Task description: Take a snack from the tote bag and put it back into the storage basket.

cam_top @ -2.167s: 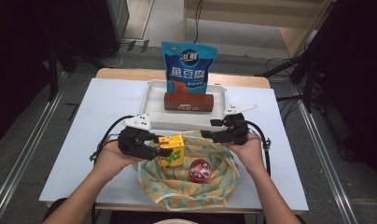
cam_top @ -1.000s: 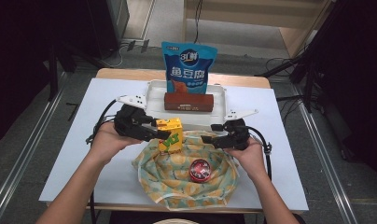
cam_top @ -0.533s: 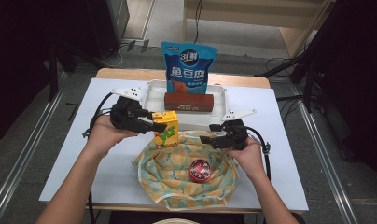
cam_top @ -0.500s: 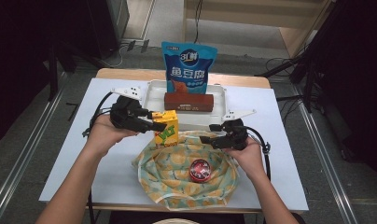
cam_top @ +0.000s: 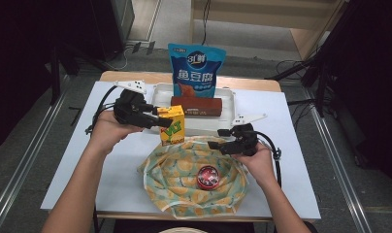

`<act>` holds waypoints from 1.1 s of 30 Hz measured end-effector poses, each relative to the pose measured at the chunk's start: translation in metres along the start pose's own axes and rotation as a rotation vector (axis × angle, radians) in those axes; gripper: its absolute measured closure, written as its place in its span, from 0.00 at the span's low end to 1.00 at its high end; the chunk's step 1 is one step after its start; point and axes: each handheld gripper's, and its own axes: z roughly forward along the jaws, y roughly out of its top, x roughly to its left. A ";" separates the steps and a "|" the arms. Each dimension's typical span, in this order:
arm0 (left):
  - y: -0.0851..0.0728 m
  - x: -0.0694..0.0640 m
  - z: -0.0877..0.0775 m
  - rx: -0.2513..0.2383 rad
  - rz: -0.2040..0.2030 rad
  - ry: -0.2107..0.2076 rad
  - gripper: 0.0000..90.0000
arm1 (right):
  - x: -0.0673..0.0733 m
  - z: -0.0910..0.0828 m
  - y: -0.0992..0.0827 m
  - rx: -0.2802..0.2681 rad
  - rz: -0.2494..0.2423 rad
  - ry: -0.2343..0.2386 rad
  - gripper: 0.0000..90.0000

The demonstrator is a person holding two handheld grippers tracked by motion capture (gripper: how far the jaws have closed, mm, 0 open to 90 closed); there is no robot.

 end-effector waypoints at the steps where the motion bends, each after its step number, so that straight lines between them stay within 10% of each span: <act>1: 0.000 0.001 0.000 -0.002 0.002 0.004 0.57 | 0.000 0.000 0.000 -0.002 -0.001 0.003 0.37; 33: -0.008 0.040 -0.008 -0.048 -0.047 0.114 0.57 | 0.008 -0.001 -0.004 0.007 -0.005 0.002 0.37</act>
